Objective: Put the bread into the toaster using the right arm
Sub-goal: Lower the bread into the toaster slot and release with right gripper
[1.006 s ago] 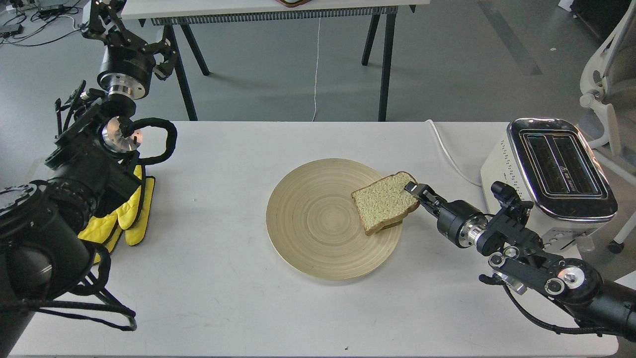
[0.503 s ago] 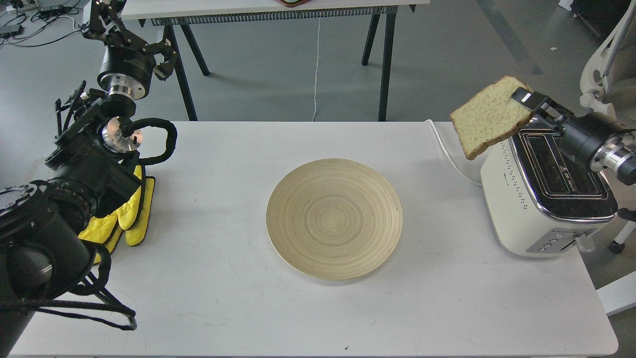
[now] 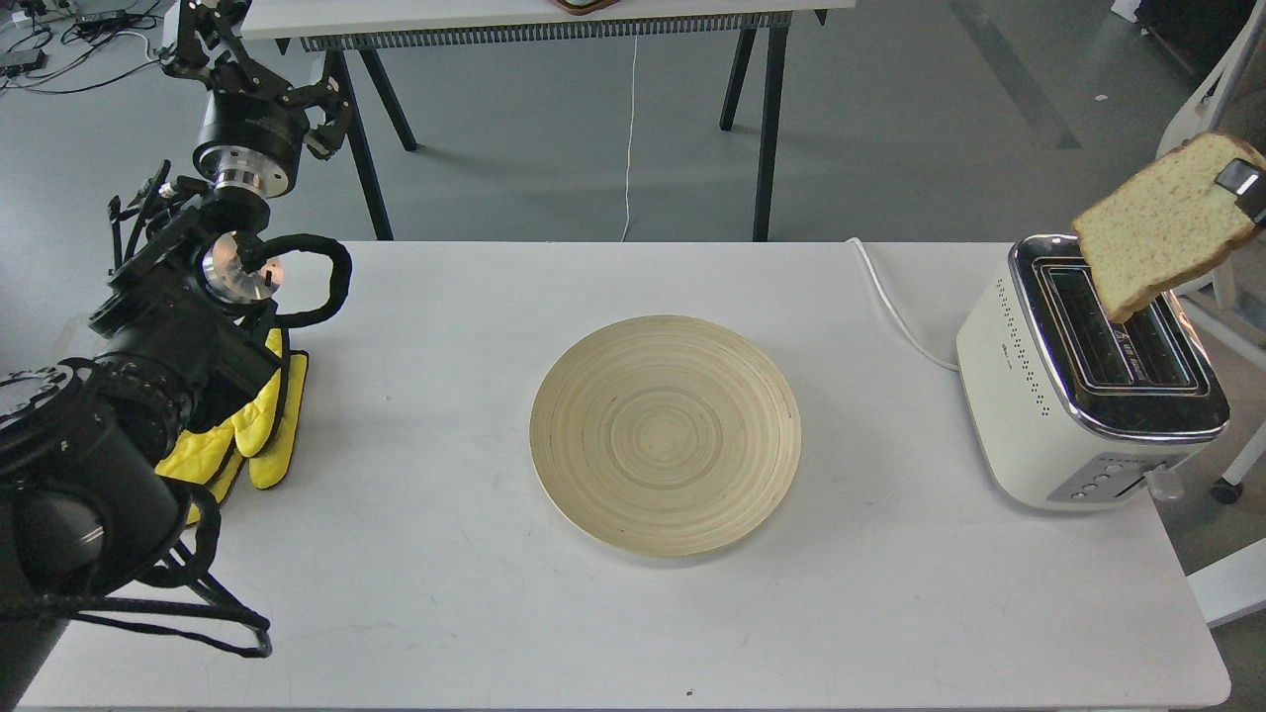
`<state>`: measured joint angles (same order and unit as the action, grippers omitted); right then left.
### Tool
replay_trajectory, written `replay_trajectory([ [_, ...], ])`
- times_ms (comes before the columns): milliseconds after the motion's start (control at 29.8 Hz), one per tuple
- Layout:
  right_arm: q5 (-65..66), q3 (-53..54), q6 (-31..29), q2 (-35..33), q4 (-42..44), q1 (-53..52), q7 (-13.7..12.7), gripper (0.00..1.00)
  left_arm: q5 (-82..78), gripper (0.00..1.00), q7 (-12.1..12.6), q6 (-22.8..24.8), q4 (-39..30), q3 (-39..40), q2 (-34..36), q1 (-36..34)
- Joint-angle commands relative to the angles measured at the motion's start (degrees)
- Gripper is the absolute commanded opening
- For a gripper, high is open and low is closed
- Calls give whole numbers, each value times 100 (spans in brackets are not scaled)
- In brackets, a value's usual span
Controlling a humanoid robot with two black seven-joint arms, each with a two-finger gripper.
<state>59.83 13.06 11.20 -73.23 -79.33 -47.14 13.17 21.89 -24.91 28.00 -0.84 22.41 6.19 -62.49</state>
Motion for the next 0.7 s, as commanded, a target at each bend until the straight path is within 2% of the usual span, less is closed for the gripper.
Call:
replay_trajectory([
  [0, 3, -233, 93, 80, 14, 3, -16, 0, 0, 100, -5, 0, -4, 0, -4, 0],
  [503, 55, -330, 172, 220, 348, 327, -7, 4, 0, 100, -5, 0, 5, 0, -4, 0],
  [536, 55, -339, 207, 282, 374, 354, -7, 6, 0, 100, -5, 0, 5, 0, -4, 0],
  [603, 47, -330, 295, 414, 392, 363, -7, 17, 0, 100, -5, 0, -4, 0, -4, 0],
  [670, 21, -330, 374, 467, 392, 363, 11, 38, 0, 100, -5, 0, 5, 0, -4, 0],
])
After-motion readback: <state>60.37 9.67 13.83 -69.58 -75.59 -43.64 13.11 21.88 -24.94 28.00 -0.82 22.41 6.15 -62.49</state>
